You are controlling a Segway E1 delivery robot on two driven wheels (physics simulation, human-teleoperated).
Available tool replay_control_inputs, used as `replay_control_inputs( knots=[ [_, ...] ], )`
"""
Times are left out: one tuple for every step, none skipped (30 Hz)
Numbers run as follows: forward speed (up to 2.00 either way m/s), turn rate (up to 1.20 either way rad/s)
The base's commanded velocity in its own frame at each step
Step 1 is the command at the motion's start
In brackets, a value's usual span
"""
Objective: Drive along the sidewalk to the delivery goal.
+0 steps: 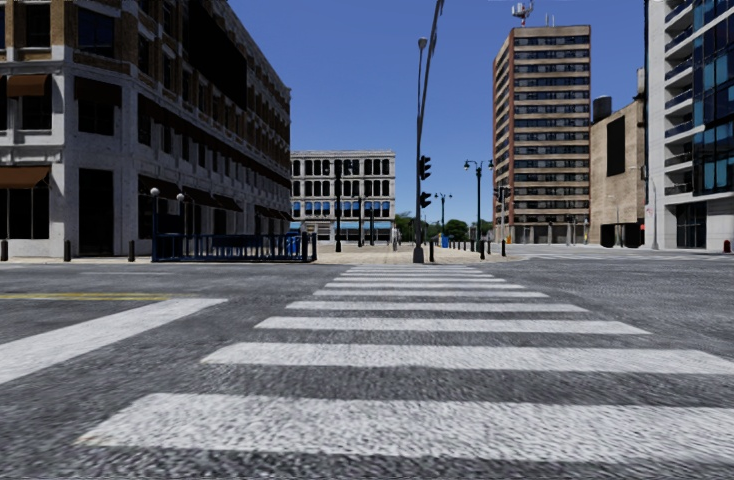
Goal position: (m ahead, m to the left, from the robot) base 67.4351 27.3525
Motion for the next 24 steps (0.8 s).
replay_control_inputs(
  knots=[
    [1.46,-0.28],
    [1.46,-0.28],
    [1.46,-0.28],
    [1.46,-0.28],
    [1.46,-0.28],
    [1.46,-0.25],
    [1.47,-0.04],
    [1.47,-0.04],
    [1.48,0.0],
    [1.49,0.0],
    [1.49,0.0],
    [1.49,0.0],
    [1.49,0.0],
    [1.49,0.0],
    [1.49,0.0],
    [1.5,0.0],
    [1.54,0.0],
    [1.56,0.0],
    [1.58,0.0],
    [1.58,0.0],
    [1.59,0.0],
    [1.59,0.0],
    [1.59,0.0],
    [1.59,0.0]
  ],
)
